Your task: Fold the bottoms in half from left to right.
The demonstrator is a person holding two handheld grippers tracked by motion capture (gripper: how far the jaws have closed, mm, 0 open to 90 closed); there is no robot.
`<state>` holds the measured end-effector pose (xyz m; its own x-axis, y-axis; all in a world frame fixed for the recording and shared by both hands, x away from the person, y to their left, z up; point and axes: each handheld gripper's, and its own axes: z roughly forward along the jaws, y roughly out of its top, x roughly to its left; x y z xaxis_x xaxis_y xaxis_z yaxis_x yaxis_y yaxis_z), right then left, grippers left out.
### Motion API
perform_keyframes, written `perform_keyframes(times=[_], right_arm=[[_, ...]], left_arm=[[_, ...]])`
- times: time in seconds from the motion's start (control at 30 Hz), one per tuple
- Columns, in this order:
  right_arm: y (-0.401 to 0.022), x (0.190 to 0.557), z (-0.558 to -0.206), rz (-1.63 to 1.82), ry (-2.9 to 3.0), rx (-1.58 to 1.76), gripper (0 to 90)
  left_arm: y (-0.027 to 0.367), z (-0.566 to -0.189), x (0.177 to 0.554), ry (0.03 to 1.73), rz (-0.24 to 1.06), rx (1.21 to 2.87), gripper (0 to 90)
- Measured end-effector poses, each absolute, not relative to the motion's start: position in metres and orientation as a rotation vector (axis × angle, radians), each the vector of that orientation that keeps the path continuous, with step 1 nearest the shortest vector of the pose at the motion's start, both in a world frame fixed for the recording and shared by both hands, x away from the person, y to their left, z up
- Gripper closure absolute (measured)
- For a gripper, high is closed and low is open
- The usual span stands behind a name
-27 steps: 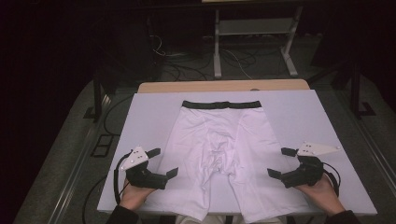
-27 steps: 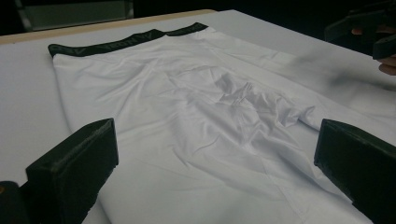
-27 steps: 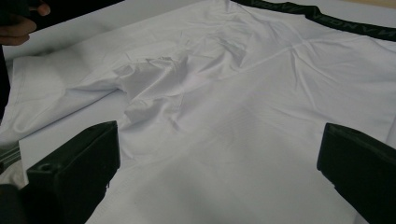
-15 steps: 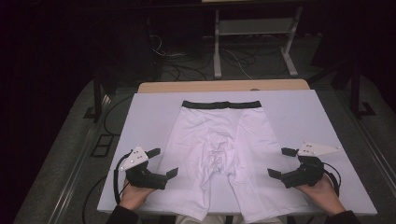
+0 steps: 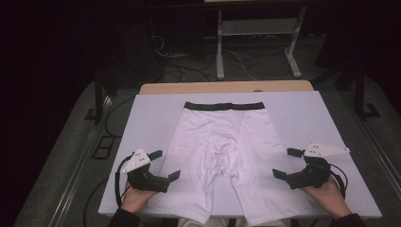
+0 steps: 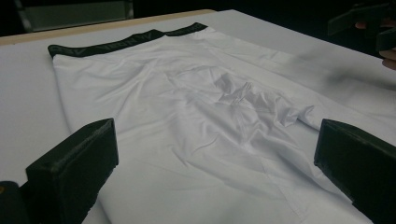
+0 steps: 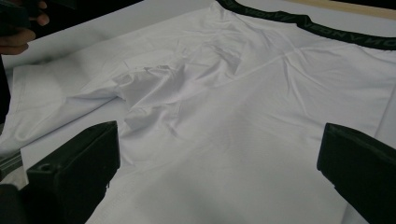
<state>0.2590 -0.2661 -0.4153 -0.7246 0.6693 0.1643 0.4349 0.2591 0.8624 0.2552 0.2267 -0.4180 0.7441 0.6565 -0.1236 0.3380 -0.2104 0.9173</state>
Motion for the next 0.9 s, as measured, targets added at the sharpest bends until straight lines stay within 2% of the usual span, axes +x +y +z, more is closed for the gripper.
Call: perform_keyframes(times=[0.9], right_arm=[[-0.215, 0.290, -0.389, 1.407, 2.389, 0.949, 0.0]], left_arm=[[0.228, -0.418, 0.254, 0.785, 0.354, 1.810, 0.0]])
